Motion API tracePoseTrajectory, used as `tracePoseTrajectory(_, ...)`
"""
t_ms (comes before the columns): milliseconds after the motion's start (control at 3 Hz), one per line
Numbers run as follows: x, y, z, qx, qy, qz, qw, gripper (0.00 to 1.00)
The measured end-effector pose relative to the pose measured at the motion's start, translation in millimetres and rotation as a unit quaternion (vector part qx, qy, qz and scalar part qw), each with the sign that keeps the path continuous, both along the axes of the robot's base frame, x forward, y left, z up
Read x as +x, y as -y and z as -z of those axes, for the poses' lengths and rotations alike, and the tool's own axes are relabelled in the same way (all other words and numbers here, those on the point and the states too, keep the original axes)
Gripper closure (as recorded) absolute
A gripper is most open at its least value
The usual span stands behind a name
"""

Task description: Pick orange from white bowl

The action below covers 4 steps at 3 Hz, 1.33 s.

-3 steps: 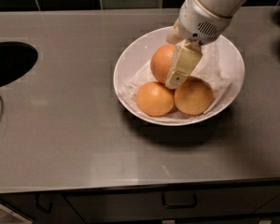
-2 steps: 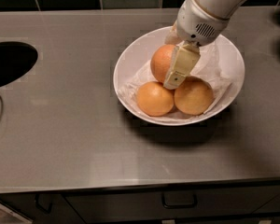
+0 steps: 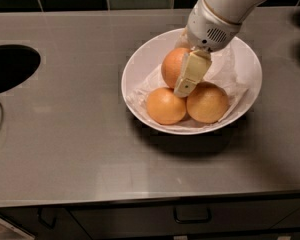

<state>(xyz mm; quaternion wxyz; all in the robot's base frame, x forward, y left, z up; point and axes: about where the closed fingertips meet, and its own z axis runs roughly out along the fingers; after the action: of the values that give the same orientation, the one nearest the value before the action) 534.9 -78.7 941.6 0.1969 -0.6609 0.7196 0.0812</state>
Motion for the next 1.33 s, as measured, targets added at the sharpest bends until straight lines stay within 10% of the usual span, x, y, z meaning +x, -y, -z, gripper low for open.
tracePoseTrajectory(667,2.7,-0.1,8.6,0.002,-0.009,0.001,1.0,0.25)
tracePoseTrajectory(1333,3.2,-0.8,10.4,0.001,-0.011,0.0,0.9999,0.67)
